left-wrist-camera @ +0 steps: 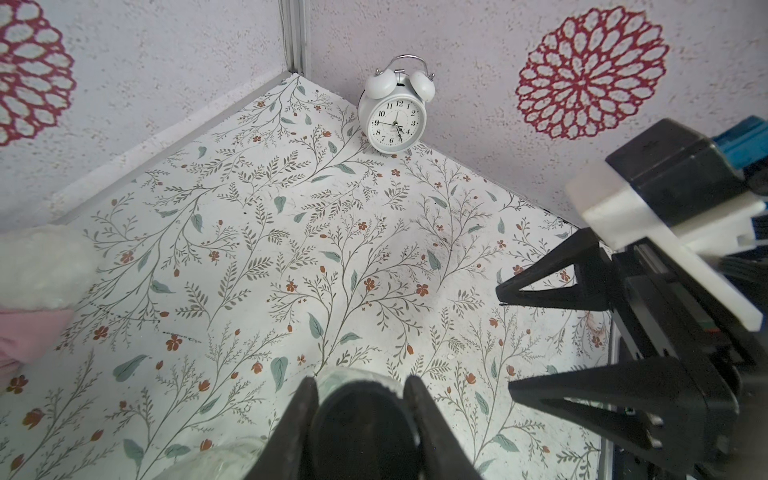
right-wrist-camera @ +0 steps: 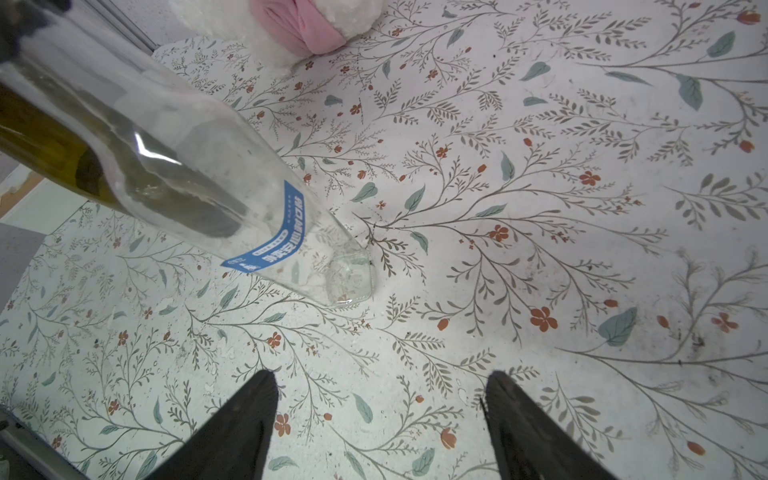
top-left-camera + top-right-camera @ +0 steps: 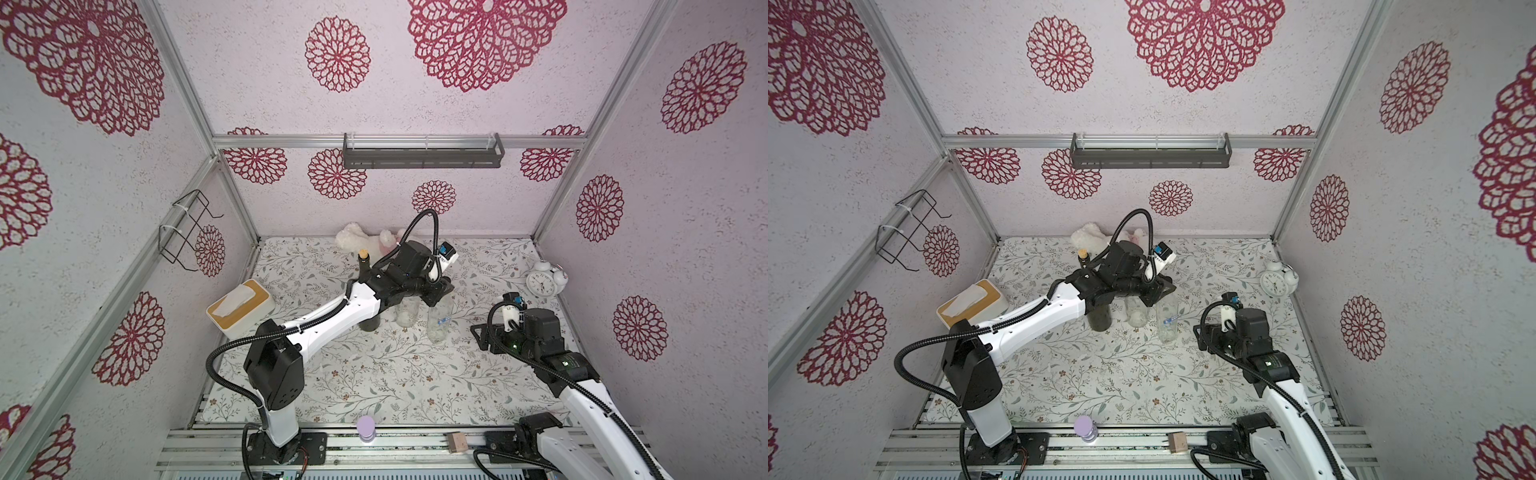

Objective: Remove the label from the bottle
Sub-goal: Adjust the bottle at the center of the board.

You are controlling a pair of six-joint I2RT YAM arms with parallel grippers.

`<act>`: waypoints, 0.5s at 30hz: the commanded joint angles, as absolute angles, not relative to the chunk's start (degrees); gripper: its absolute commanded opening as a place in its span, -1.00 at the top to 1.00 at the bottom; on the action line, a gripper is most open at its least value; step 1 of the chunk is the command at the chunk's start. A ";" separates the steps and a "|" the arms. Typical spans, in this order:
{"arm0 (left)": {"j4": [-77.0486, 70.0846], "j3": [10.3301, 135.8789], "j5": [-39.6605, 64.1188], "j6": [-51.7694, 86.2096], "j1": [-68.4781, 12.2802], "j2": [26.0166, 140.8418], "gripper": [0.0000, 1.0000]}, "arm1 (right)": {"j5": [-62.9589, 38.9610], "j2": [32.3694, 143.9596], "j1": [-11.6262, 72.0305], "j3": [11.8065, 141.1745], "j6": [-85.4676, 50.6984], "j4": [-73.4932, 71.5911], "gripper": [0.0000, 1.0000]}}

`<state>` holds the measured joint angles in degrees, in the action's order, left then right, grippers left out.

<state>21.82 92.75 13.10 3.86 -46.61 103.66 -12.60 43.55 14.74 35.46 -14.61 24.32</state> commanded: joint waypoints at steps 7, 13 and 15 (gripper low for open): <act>22.28 94.44 11.42 4.13 -47.48 105.72 0.50 | -7.87 43.68 19.15 37.19 -16.43 21.18 -0.57; 21.99 94.75 10.88 4.84 -47.89 106.07 0.52 | -6.80 43.80 20.42 37.79 -16.60 22.21 -0.56; 22.00 95.05 9.91 4.77 -48.24 106.17 0.53 | -5.96 44.20 20.60 37.66 -16.30 22.50 -0.55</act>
